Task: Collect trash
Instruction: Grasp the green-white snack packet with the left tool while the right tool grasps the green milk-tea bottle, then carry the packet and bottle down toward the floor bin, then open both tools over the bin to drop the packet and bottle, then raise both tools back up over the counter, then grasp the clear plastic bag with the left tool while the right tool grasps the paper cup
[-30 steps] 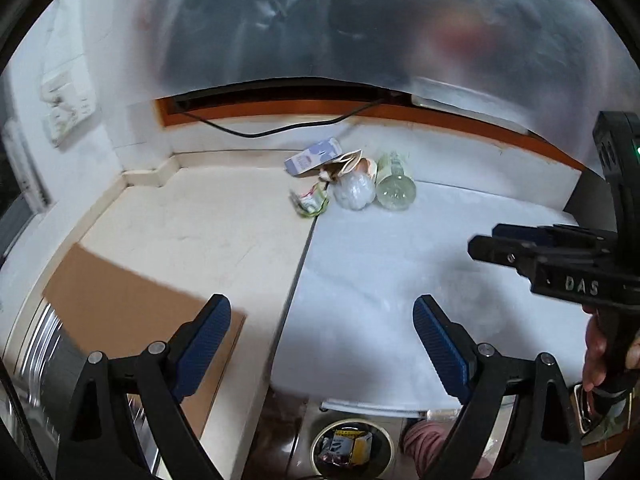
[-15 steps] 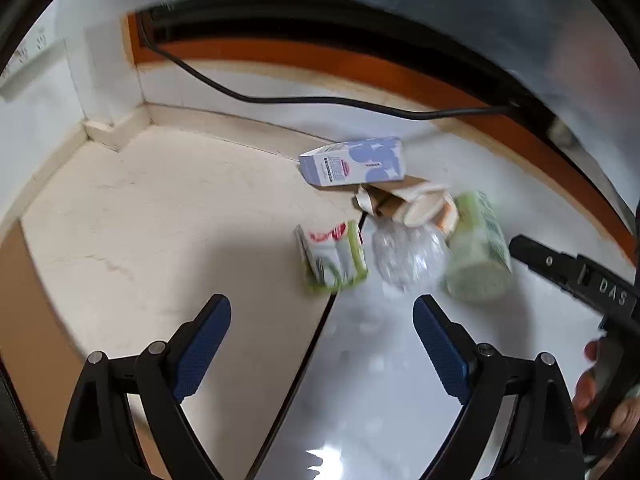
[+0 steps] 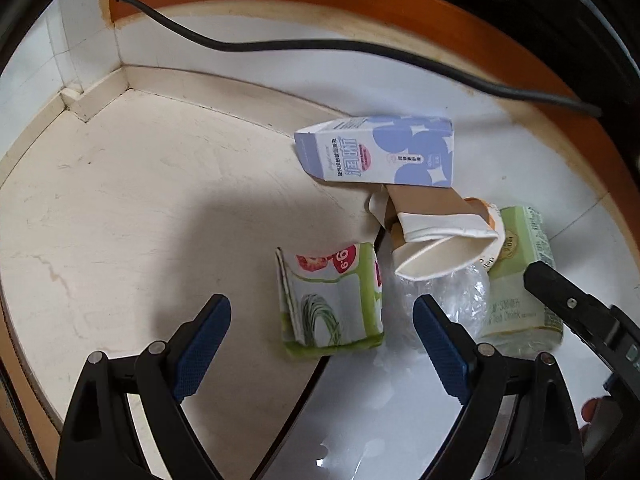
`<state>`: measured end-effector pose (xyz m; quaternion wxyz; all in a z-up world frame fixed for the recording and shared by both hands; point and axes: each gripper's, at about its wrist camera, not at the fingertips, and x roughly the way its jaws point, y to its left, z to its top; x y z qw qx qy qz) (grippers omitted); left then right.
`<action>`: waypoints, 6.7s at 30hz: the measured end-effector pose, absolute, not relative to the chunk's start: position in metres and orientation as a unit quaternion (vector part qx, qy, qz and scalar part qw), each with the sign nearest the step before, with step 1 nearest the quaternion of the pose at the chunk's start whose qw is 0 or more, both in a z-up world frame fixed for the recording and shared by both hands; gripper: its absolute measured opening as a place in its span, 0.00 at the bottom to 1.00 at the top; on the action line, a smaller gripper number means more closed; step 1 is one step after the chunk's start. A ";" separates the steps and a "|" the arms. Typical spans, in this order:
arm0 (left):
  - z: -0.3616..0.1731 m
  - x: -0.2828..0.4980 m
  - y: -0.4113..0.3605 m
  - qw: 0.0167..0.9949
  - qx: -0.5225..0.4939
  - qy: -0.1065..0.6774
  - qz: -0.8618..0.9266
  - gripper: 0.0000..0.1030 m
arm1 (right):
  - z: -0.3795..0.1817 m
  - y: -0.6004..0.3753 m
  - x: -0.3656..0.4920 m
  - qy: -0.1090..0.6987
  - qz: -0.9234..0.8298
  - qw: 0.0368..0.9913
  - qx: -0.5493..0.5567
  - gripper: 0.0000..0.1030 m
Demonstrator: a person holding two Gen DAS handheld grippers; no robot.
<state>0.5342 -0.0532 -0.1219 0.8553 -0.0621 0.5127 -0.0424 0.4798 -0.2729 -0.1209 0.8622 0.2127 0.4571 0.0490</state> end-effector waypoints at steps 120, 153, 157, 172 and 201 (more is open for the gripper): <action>-0.419 0.127 0.009 0.753 -0.034 0.654 -0.067 0.62 | -0.452 -0.169 0.102 0.668 0.103 0.712 0.192 0.65; -0.168 0.090 0.010 0.850 -0.021 0.515 -0.105 0.71 | -0.196 -0.173 0.078 0.496 0.214 0.835 0.103 0.65; -0.130 0.089 0.012 0.860 -0.008 0.497 -0.116 0.72 | -0.157 -0.178 0.078 0.473 0.226 0.847 0.093 0.65; -0.013 0.175 -0.019 0.885 0.095 0.432 -0.143 0.73 | -0.029 -0.217 0.176 0.400 0.207 0.887 0.101 0.65; -0.089 0.484 -0.070 0.867 -0.009 0.489 -0.101 0.73 | -0.095 -0.252 0.427 0.421 0.155 0.877 0.171 0.65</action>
